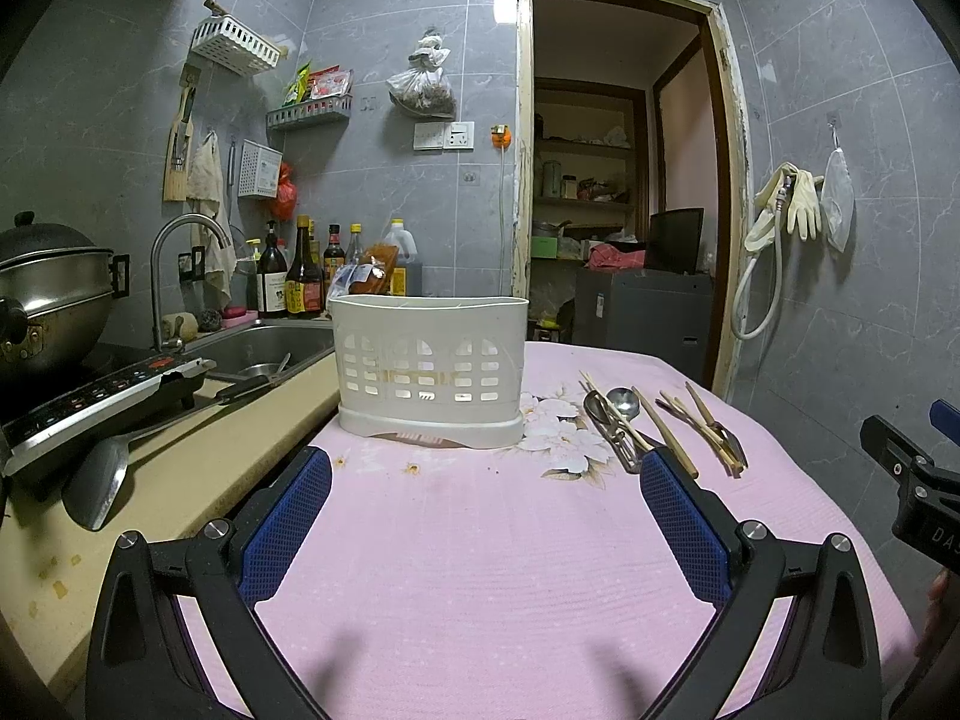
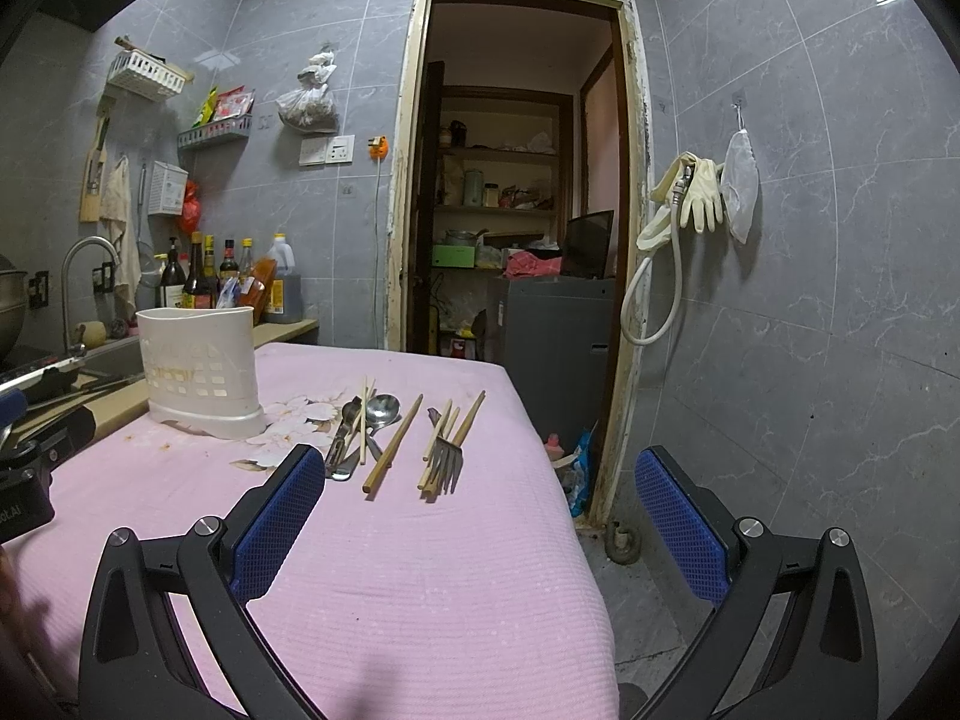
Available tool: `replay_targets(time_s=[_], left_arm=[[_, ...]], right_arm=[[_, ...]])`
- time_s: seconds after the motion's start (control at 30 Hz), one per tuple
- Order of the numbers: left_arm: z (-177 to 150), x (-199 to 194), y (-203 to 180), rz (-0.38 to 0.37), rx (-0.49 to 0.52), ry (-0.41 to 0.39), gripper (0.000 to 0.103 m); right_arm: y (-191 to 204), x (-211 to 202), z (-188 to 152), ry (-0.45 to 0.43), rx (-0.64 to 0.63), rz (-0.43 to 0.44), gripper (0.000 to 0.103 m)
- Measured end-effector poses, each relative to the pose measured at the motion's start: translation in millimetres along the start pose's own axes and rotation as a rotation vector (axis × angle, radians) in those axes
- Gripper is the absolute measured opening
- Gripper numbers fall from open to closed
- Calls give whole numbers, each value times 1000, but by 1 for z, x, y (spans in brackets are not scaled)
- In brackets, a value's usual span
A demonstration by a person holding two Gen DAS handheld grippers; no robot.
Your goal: Organize utensils
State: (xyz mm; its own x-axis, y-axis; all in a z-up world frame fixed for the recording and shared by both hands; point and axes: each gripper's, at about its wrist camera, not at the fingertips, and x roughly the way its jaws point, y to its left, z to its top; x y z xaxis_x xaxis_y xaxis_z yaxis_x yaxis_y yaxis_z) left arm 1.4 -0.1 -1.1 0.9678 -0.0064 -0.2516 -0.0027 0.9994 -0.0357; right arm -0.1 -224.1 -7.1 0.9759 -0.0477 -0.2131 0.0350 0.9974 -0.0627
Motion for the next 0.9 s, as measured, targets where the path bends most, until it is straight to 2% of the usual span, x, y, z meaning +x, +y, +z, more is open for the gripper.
replay_targets(time_s=[0.9], left_arm=[[0,0,0,0,0,2,101]], right_arm=[[1,1,-2,2,-1,0,103]])
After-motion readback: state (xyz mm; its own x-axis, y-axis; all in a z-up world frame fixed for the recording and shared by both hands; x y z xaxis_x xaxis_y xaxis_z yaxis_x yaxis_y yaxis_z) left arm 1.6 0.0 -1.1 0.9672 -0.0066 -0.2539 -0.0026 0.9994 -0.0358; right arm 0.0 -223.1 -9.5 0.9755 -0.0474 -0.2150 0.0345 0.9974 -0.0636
